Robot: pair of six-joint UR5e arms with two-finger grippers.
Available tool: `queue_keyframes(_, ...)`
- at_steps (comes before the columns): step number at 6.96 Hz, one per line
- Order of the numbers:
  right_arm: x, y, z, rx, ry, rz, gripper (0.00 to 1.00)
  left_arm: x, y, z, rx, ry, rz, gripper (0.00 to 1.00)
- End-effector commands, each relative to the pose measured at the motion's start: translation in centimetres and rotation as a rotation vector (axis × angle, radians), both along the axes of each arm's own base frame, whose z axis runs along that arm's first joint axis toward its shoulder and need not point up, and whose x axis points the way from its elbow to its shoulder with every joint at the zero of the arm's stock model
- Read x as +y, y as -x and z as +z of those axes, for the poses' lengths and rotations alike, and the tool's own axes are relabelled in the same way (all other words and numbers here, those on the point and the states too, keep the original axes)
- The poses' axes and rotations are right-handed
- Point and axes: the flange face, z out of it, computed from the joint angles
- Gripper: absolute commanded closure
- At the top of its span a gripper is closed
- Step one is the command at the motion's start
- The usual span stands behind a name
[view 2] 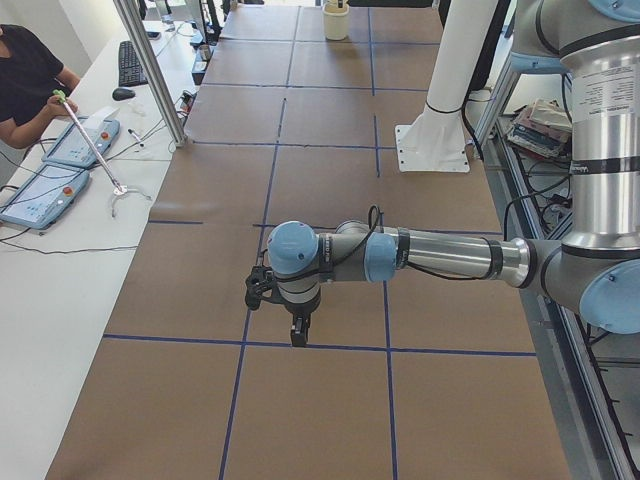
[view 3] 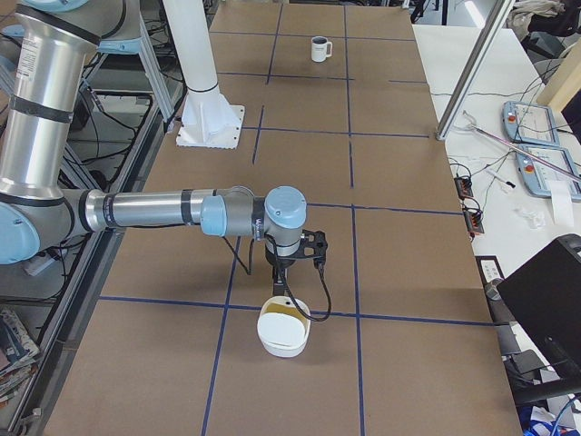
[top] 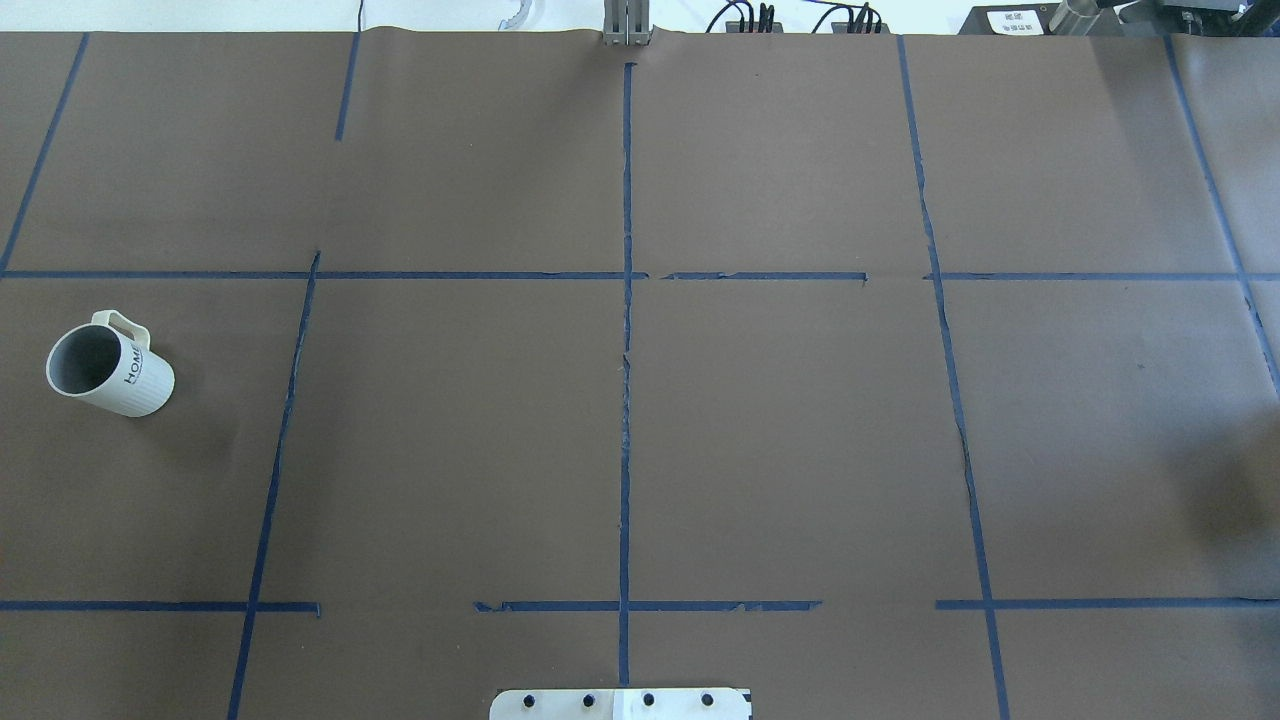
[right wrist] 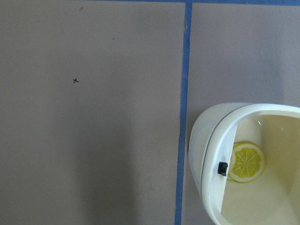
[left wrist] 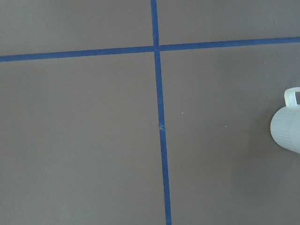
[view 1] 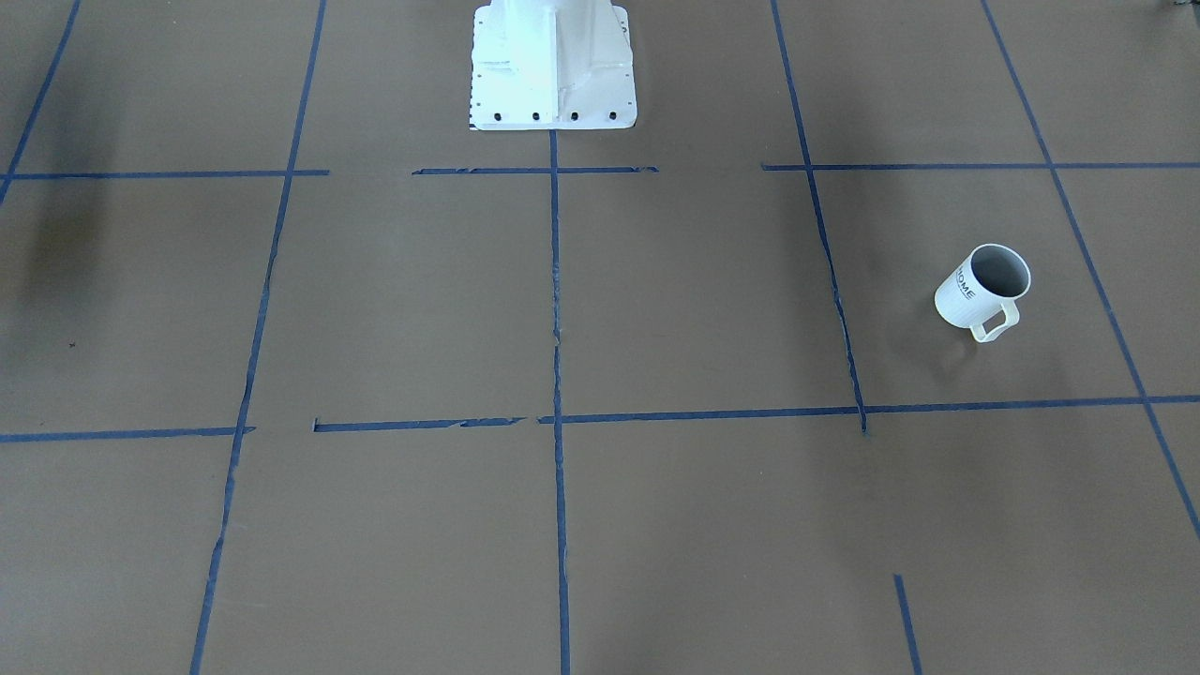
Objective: Left arm hands cup to right arm to dump lemon
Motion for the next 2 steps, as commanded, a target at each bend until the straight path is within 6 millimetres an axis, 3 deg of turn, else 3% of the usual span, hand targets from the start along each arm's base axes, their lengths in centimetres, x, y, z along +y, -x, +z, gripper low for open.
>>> queue_keyframes(1,-0.05,0.00,0.10,0.000,0.002,0.000,0.00,0.15,0.02,-0.30,-0.001,-0.005,0.000,0.00)
queue_keyframes(2,-0.06,-0.01,0.11,0.002,0.001,0.000,0.00,0.11,0.02,-0.98,-0.001,-0.019,-0.001,0.00)
